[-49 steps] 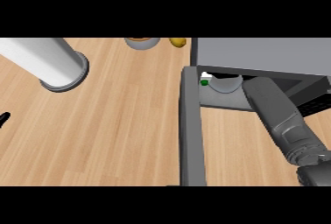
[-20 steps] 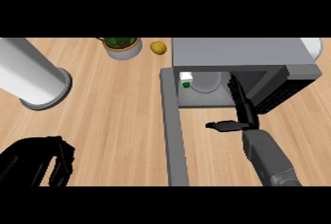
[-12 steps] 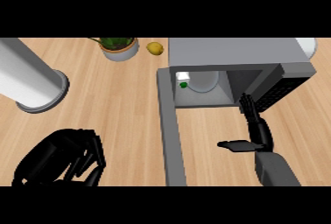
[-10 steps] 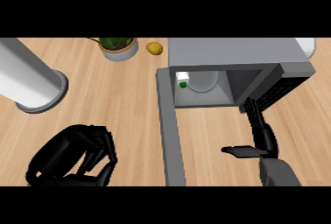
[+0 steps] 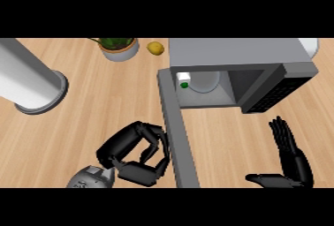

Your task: Pick up the milk, place it into the microwave and close the microwave

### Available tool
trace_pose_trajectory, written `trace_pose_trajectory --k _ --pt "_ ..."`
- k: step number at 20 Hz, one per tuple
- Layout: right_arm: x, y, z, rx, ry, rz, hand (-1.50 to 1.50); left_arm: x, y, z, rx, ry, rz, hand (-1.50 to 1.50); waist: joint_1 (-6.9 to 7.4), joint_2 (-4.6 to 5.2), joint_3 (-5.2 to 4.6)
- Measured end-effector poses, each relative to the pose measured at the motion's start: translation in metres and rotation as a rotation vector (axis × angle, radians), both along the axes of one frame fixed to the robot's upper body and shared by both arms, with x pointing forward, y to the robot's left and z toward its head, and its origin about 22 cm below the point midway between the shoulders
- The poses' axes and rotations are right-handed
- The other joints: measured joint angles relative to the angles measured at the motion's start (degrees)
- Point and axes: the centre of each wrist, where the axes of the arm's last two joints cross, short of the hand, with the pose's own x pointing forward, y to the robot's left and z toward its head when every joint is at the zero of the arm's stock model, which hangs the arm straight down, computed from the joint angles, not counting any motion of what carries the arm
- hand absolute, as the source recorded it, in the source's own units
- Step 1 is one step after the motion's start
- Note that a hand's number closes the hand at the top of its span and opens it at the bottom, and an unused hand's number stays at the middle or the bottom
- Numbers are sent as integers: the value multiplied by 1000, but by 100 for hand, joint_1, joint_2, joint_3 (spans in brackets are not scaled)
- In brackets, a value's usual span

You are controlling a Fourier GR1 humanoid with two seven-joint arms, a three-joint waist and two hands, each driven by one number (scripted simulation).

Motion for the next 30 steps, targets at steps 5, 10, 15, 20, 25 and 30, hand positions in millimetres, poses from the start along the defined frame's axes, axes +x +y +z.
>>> trace_pose_trajectory --k 5,10,15,20,25,30 --pt "-18 -14 24 -29 -39 41 -150 3 -34 -42 58 -21 -3 150 -11 14 0" --pt "-33 -22 51 8 -85 98 -150 4 -58 -76 54 -80 42 150 -67 32 -2" --pt "-47 -11 73 45 -124 152 -150 0 -77 -100 25 -99 82 150 -177 53 -8" --pt "-49 -10 100 49 -161 194 -150 5 -90 -107 31 -65 88 150 -284 84 -9" --pt "-44 -7 121 54 -180 251 -150 6 -104 -101 -7 -54 103 150 -434 125 -15" --pt "-42 -5 139 46 -183 310 -150 5 -115 -89 -75 -58 157 150 -621 163 -23"
